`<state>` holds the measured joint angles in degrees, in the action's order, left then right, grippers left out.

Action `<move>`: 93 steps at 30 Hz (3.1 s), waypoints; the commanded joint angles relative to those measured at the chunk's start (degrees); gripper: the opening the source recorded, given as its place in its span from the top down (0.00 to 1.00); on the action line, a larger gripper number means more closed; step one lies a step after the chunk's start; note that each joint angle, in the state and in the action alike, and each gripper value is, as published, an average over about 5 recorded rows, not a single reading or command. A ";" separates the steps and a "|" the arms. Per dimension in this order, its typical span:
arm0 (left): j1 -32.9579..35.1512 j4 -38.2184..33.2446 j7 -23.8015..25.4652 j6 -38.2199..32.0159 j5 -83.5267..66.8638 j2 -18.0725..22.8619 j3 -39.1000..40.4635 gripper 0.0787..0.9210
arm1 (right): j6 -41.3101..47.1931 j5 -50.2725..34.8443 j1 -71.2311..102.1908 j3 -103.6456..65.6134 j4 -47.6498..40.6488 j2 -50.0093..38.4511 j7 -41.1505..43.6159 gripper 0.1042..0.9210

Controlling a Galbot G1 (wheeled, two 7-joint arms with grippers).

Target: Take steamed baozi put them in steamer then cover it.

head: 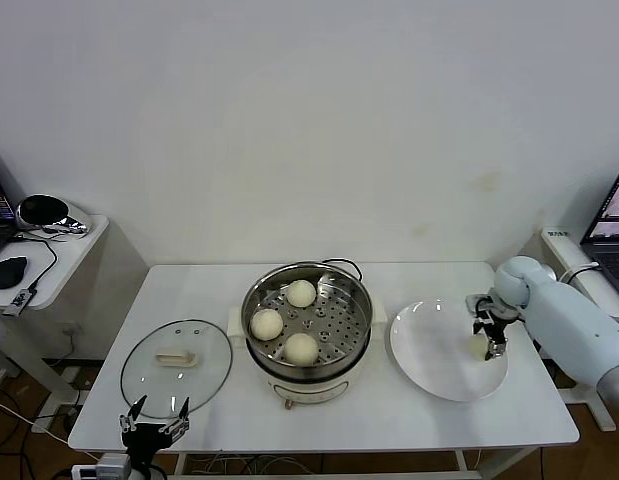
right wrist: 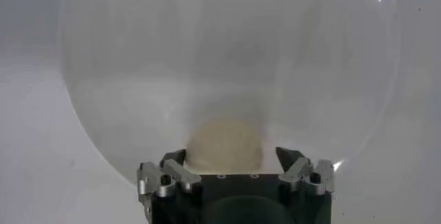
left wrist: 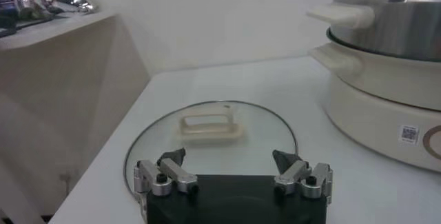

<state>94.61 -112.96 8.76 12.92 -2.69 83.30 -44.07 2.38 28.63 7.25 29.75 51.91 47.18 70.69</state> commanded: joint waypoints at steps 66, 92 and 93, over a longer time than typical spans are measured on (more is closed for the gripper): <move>-4.73 -0.45 -0.68 -0.17 -6.17 -2.16 -2.37 0.12 | 35.01 -56.01 -38.89 49.62 15.33 24.60 -7.83 0.44; -4.32 -0.42 -0.97 0.04 -6.10 -1.60 -1.95 0.12 | 34.74 -56.57 -42.43 42.47 24.13 13.11 -7.79 0.13; -4.28 -0.53 -0.97 0.05 -6.06 -1.53 -1.91 0.12 | 34.54 -56.69 -42.81 40.95 25.61 11.09 -8.04 0.12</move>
<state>90.27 -113.31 7.80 12.93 -8.84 81.71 -46.06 37.13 -27.18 -32.73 75.87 70.24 66.79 62.85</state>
